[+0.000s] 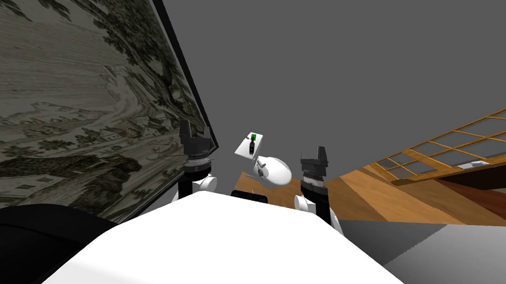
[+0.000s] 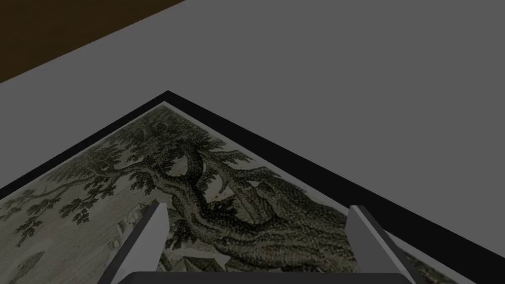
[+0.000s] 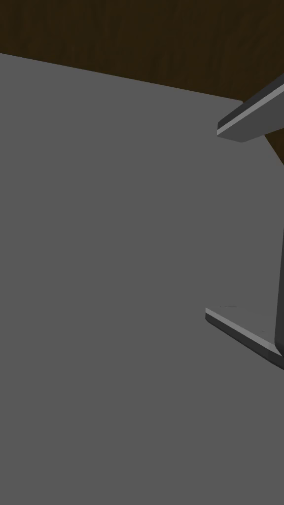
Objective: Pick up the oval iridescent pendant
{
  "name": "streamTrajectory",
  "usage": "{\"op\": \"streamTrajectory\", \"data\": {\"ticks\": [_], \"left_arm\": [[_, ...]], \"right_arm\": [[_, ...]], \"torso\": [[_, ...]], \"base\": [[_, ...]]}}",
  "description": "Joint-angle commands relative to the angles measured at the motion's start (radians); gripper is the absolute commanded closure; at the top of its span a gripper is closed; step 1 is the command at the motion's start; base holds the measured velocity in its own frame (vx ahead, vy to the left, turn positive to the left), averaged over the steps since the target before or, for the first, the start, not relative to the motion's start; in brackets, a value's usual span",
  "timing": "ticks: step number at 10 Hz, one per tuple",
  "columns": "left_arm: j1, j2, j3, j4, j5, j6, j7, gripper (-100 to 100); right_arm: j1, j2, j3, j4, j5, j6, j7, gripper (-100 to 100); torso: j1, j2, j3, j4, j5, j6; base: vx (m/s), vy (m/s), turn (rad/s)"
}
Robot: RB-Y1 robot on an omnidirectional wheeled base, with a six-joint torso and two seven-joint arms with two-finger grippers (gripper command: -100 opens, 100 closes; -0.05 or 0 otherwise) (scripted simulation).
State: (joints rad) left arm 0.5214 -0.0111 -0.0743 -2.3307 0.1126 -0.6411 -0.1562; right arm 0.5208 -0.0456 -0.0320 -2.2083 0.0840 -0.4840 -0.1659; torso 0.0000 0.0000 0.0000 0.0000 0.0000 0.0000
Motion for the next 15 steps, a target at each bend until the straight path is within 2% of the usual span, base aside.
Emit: {"op": "streamTrajectory", "data": {"ticks": [1, 3, 7, 15], "left_arm": [[-0.006, 0.029, 0.003, 0.018, -0.011, 0.000, -0.014, -100], [-0.019, 0.072, 0.009, 0.060, -0.037, 0.000, -0.046, -100], [-0.045, 0.115, 0.022, 0.144, -0.089, 0.000, -0.111, -100], [-0.120, 0.147, 0.057, 0.377, -0.233, 0.001, -0.291, -100]], "right_arm": [[0.000, 0.000, 0.000, 0.000, 0.000, 0.000, 0.000, 0], [0.000, 0.000, 0.000, 0.000, 0.000, 0.000, 0.000, 0], [0.000, 0.000, 0.000, 0.000, 0.000, 0.000, 0.000, 0], [0.000, 0.000, 0.000, 0.000, 0.000, 0.000, 0.000, 0]], "torso": [[0.000, 0.000, 0.000, 0.000, 0.000, 0.000], [-0.001, -0.001, 0.000, 0.000, 0.000, 0.000], [-0.002, -0.002, -0.001, 0.000, 0.000, 0.000], [-0.005, -0.002, -0.001, -0.001, -0.001, 0.000]], "base": [[0.004, -0.012, 0.005], [0.018, -0.033, 0.008], [0.021, -0.044, 0.008], [0.026, -0.060, 0.012]]}}
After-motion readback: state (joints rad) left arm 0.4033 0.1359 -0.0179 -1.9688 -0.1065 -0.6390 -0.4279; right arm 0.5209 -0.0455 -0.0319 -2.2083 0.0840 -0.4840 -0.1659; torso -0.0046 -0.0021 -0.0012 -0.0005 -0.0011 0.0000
